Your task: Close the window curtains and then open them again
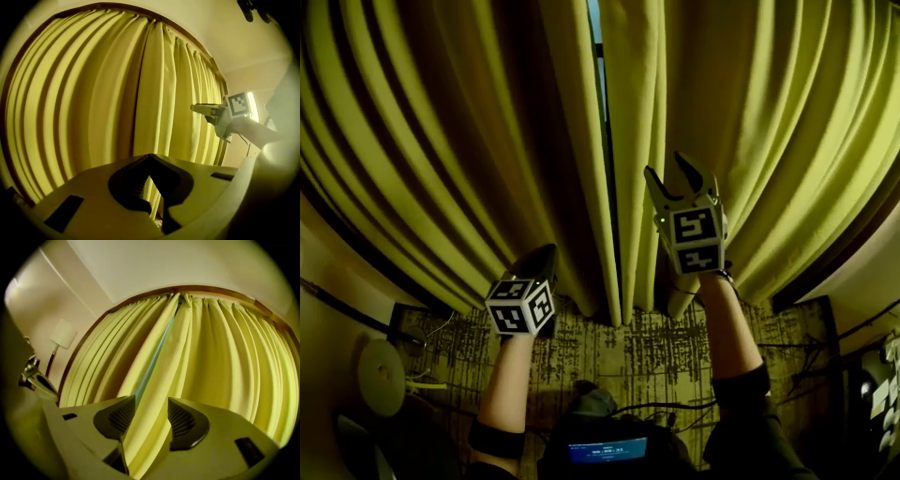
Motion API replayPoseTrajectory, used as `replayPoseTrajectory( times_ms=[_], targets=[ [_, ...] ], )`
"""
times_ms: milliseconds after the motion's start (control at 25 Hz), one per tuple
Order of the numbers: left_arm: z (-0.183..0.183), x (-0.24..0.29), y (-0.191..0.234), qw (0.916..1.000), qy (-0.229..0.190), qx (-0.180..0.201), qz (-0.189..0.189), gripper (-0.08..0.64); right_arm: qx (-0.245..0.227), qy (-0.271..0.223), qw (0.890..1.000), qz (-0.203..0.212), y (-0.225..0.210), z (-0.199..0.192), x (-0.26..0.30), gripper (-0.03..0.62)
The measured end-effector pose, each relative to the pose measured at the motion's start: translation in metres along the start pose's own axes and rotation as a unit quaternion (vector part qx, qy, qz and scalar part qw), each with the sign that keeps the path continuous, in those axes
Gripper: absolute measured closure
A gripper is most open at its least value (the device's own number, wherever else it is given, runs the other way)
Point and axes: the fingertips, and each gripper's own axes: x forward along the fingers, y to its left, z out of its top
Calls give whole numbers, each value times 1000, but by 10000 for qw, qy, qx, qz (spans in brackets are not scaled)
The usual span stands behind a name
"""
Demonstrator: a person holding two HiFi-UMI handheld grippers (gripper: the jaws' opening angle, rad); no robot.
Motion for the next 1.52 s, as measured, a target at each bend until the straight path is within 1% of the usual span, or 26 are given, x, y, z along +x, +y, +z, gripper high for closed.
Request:
replayPoseTrajectory(
  times_ms=[120, 200, 240, 320, 400, 440, 560, 680, 760, 840, 920, 1000, 1160, 1320, 1520],
  targets=[
    [-22, -15, 0, 9997, 198, 60, 114, 559, 552, 591, 9965, 212, 21, -76, -36, 469],
    [-39, -29, 12, 9993, 309, 54, 186, 559, 936, 1010, 9901, 285, 43, -126, -53, 559],
    [-48, -36, 17, 9991, 360, 58, 228, 559, 1125, 1214, 9857, 329, 54, -149, -62, 576],
    [-63, -51, 25, 9980, 478, 138, 388, 559, 1390, 1547, 9772, 433, 77, -186, -83, 581],
    [-77, -68, 37, 9962, 605, 243, 584, 559, 1500, 1773, 9710, 570, 105, -206, -100, 581],
    [-84, -76, 42, 9955, 664, 254, 624, 559, 1523, 1875, 9683, 633, 118, -213, -108, 580],
    [-103, -91, 48, 9952, 774, 260, 539, 559, 1618, 2154, 9606, 685, 148, -236, -133, 581],
    [-114, -101, 60, 9952, 790, 254, 510, 559, 1814, 2245, 9550, 676, 173, -240, -150, 580],
    [-121, -107, 70, 9954, 814, 189, 467, 559, 1817, 2326, 9535, 614, 185, -247, -157, 580],
    [-126, -116, 84, 9954, 856, 143, 417, 559, 1936, 2454, 9484, 538, 199, -248, -164, 580],
    [-129, -128, 97, 9953, 887, 178, 359, 559, 2074, 2554, 9432, 458, 215, -249, -170, 581],
    [-133, -139, 110, 9951, 906, 242, 312, 559, 2113, 2617, 9409, 396, 232, -250, -175, 580],
    [-144, -158, 133, 9947, 955, 171, 332, 559, 2275, 2743, 9334, 422, 263, -249, -182, 580],
    [-154, -183, 153, 9947, 949, 48, 388, 559, 2261, 2832, 9308, 468, 292, -243, -191, 580],
    [-170, -209, 170, 9940, 1007, -50, 426, 559, 2209, 2865, 9311, 465, 313, -234, -197, 580]
  ],
)
